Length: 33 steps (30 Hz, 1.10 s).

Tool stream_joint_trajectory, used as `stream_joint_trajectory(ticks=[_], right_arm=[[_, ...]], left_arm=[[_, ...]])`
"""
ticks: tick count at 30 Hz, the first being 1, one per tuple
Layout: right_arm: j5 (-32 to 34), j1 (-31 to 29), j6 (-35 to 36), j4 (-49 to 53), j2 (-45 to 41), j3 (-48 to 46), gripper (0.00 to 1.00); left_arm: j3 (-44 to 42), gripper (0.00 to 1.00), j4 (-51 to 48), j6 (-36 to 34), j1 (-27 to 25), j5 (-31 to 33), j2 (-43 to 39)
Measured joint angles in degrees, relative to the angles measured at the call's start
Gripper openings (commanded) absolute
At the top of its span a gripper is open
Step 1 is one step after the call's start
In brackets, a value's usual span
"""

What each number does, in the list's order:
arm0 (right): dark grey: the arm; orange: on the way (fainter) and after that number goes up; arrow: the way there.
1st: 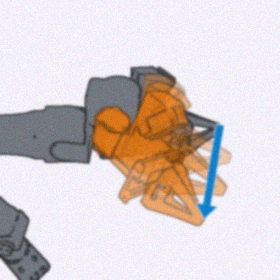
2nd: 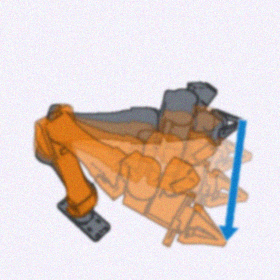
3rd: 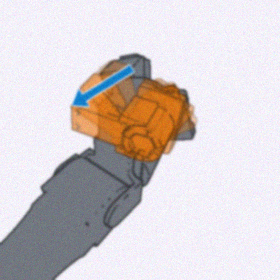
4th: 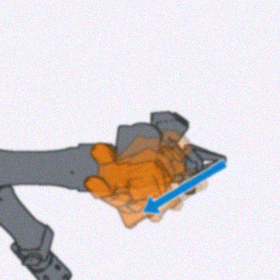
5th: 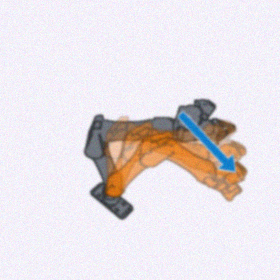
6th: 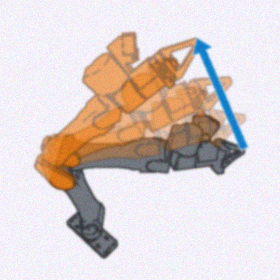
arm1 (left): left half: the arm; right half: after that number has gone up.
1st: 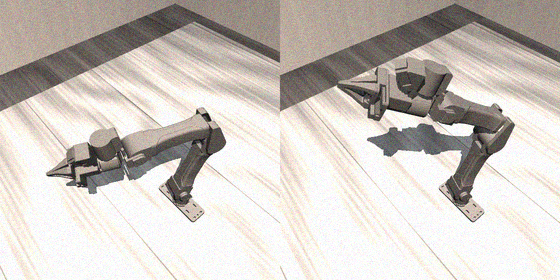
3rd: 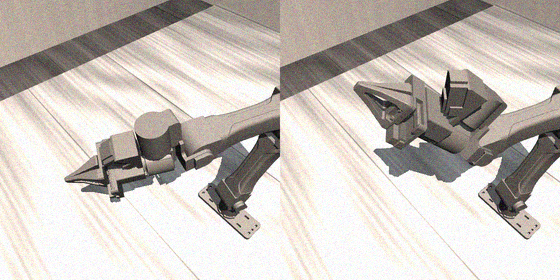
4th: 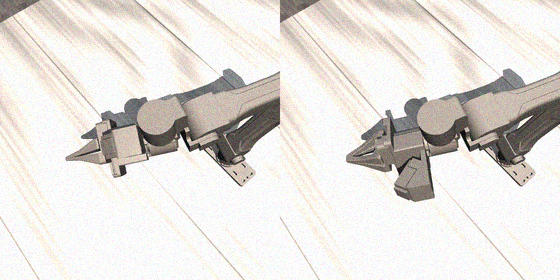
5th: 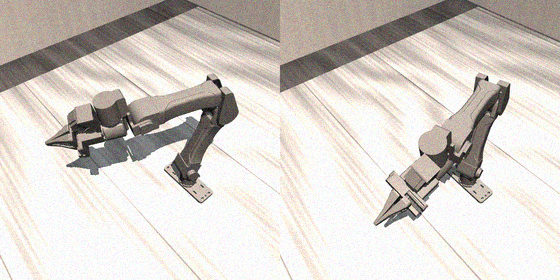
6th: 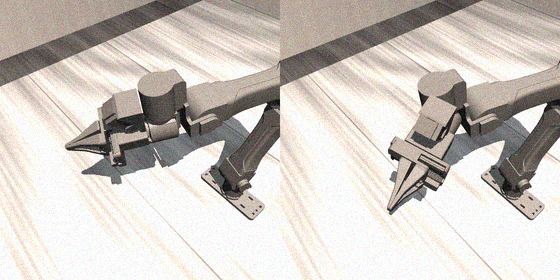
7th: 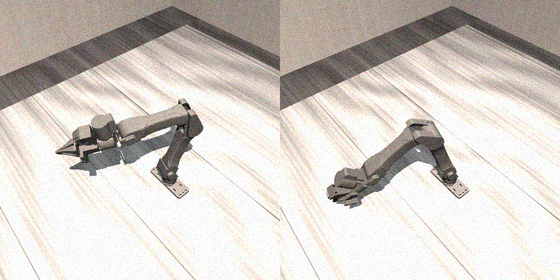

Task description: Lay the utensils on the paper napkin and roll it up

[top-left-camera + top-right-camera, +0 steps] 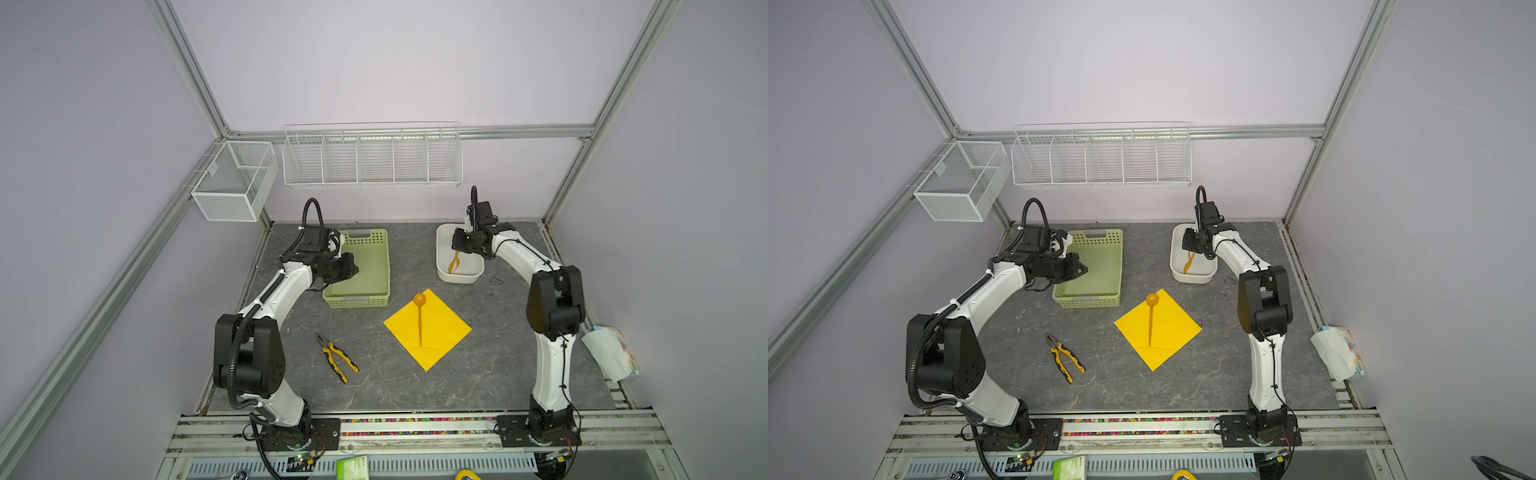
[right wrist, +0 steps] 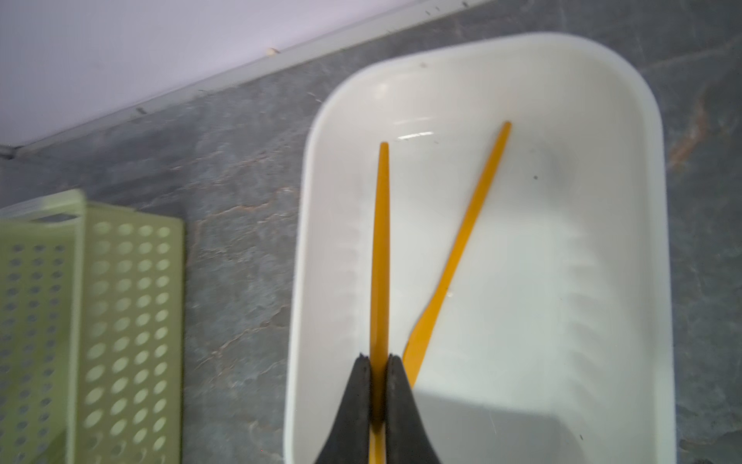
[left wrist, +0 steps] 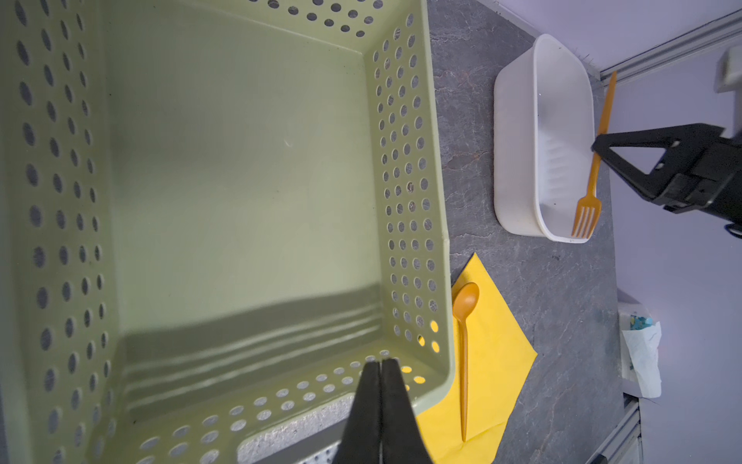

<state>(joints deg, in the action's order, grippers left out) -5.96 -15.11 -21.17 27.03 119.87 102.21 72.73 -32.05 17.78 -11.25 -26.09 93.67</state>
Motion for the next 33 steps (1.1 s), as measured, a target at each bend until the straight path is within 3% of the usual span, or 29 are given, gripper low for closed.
stream_joint_trajectory(ticks=[8,13,19,26,33], right_arm=[[-10.4,-2.29,21.49,-0.52,-9.4,-4.11,0.07],[-10.91,-8.79,42.4,4.83,-16.74,-10.08,0.07],[-5.95,-19.39,59.63,10.47,-23.78,-16.39,0.07],[4.31,-29.09,70.14,11.72,-32.17,-27.06,0.07],[15.39,-38.82,79.25,10.16,-46.34,-38.47,0.07]], left_arm=[[-0.61,0.04,0.13,-0.28,0.0,-1.03,-1.01],[-1.03,0.07,0.07,-1.25,0.0,-1.9,-3.69],[-0.76,0.14,-1.81,-5.55,-2.84,-1.88,-8.28],[1.01,0.21,-5.81,-10.99,-14.84,-2.32,-11.8],[2.23,0.28,-12.33,-14.29,-25.59,-3.21,-12.35]])
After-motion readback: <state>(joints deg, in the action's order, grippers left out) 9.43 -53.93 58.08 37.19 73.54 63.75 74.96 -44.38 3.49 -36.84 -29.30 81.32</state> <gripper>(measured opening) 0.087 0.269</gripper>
